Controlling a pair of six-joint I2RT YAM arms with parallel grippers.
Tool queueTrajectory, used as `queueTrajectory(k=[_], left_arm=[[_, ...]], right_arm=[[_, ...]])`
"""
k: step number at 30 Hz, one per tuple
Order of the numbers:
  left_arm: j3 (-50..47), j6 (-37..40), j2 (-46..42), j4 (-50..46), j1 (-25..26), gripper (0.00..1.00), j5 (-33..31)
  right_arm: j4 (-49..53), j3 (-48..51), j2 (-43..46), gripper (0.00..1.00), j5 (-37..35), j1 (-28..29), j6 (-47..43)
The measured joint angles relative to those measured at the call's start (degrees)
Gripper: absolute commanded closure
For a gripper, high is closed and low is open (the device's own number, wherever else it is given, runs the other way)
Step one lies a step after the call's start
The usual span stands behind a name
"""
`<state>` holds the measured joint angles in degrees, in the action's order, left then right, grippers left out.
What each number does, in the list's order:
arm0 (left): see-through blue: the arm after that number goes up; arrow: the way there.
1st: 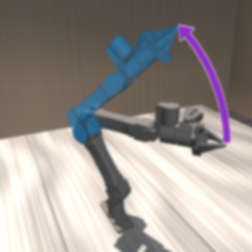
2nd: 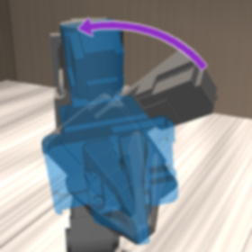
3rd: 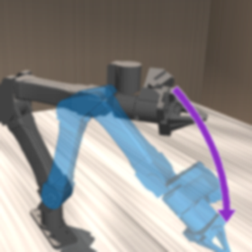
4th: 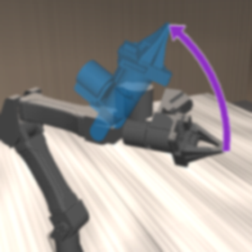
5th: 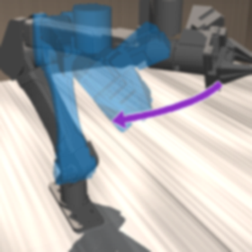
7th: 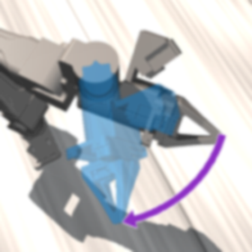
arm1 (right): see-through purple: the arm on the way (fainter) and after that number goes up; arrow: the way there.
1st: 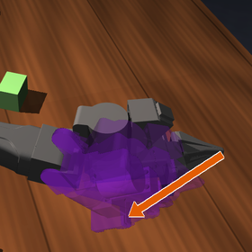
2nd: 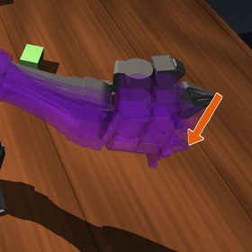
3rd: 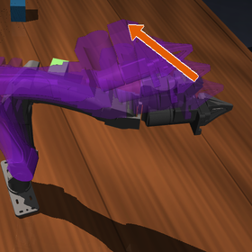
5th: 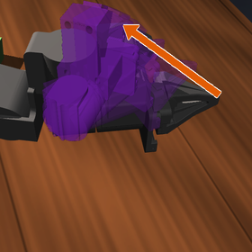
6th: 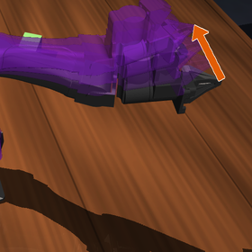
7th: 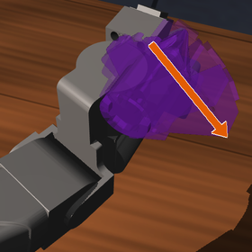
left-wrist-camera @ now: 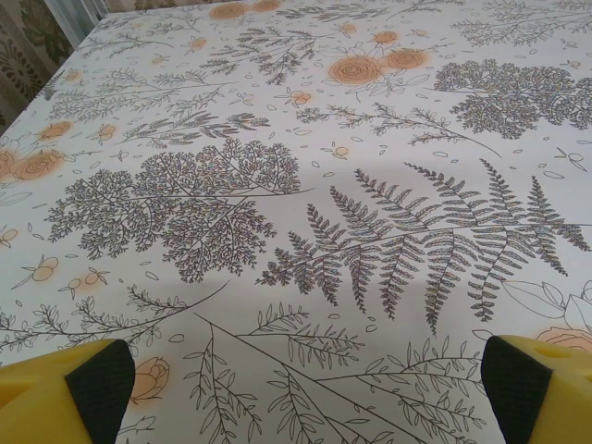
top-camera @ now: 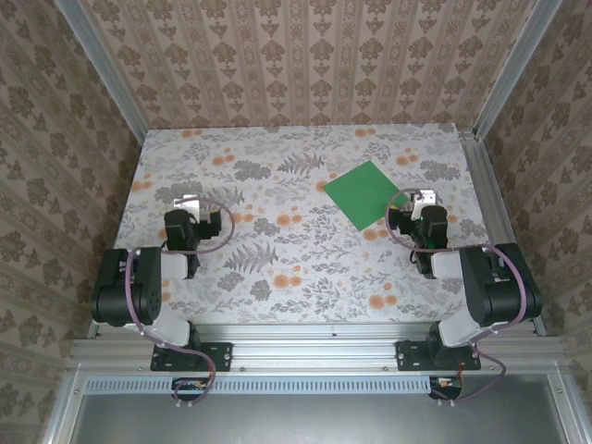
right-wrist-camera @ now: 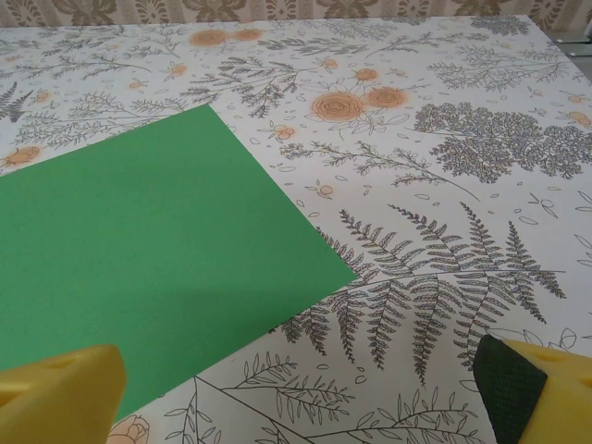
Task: Fold a paper plane with a square sheet of paper (pick it up from the middle)
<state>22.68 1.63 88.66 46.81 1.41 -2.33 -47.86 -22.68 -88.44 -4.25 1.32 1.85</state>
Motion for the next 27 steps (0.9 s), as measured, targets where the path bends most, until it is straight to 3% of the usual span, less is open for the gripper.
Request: queueTrajectory(k=[18,23,27], left_arm=[[-0.02,0.00,-0.26,0.00,-0.02,0.00,0.68],[0.07,0.00,-7.82,-4.59,0.02,0.00,0.37],[4.22,-0.76,-15.32,-13.60,1.11,0.00,-0.63]], right_arm=[[0.24,0.00,0.24,0.00,1.38,-0.68,-0.02],[8.07,-0.63,9.46,0.00,3.48,-0.72,-0.20],[17.66,-5.62,18.21,0.00,6.86,-0.57,1.14]])
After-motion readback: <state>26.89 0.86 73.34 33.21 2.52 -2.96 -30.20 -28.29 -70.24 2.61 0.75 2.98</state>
